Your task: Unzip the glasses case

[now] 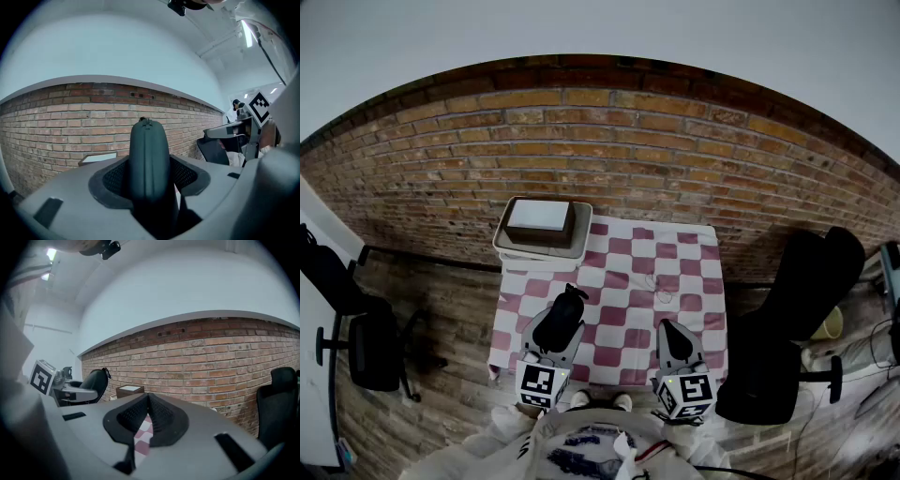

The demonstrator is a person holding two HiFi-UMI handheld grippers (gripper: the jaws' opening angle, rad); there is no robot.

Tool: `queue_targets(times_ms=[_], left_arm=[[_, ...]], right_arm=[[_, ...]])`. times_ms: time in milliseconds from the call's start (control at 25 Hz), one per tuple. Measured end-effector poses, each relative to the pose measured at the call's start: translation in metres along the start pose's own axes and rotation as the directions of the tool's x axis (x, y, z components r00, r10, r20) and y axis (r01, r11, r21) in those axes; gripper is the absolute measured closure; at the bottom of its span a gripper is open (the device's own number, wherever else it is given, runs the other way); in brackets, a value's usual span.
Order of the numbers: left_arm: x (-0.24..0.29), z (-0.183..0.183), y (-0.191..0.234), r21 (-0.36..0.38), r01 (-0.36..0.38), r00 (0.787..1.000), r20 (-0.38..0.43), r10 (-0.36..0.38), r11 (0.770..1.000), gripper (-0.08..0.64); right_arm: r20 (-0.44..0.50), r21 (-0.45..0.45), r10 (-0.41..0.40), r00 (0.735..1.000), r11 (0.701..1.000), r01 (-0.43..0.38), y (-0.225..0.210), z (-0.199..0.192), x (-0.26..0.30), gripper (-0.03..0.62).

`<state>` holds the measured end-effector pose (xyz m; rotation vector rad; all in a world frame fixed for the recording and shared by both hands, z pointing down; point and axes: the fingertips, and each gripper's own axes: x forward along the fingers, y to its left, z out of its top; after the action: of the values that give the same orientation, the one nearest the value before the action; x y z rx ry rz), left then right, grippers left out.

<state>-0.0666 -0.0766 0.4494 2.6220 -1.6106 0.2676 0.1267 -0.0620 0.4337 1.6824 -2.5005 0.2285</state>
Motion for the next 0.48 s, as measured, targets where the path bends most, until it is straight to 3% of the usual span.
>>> queue_targets(times_ms=[480], left_arm=[[-0.002,0.001,-0.019,-0.004,-0.007,1.0,-0.007,0.007,1.0,0.302]], right_arm=[[-0.001,0.03,0.02,1.0,0.999,-0.02,-0.011,-0.004,-0.013,0.577]])
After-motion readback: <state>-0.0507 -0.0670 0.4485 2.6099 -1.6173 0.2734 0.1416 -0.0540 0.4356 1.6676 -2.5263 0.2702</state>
